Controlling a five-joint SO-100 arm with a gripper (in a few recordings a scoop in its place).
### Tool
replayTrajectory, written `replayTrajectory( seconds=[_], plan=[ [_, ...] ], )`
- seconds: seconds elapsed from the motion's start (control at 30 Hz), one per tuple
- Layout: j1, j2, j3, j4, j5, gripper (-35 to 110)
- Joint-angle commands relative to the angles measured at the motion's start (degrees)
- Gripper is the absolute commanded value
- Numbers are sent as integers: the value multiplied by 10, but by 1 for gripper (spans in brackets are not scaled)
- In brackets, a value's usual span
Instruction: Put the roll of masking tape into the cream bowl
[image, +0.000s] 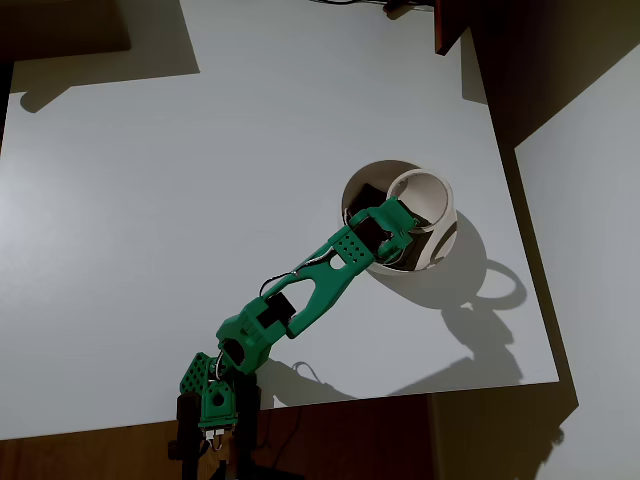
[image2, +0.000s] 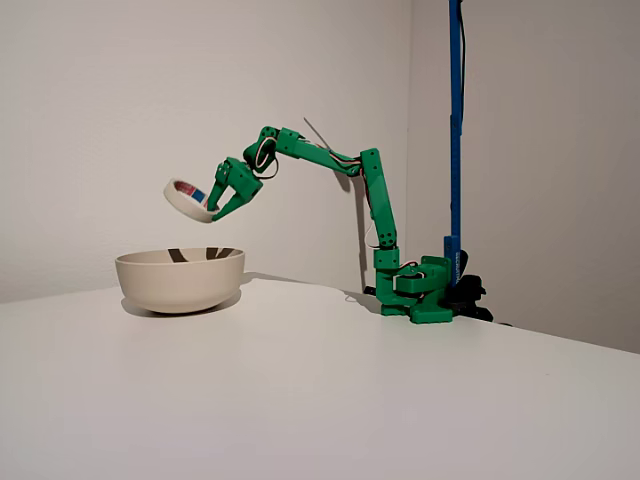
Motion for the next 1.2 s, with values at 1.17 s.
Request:
replayTrajectory(
  seconds=[1.17],
  plan=[
    [29, -80, -78, -60, 47, -8]
  ],
)
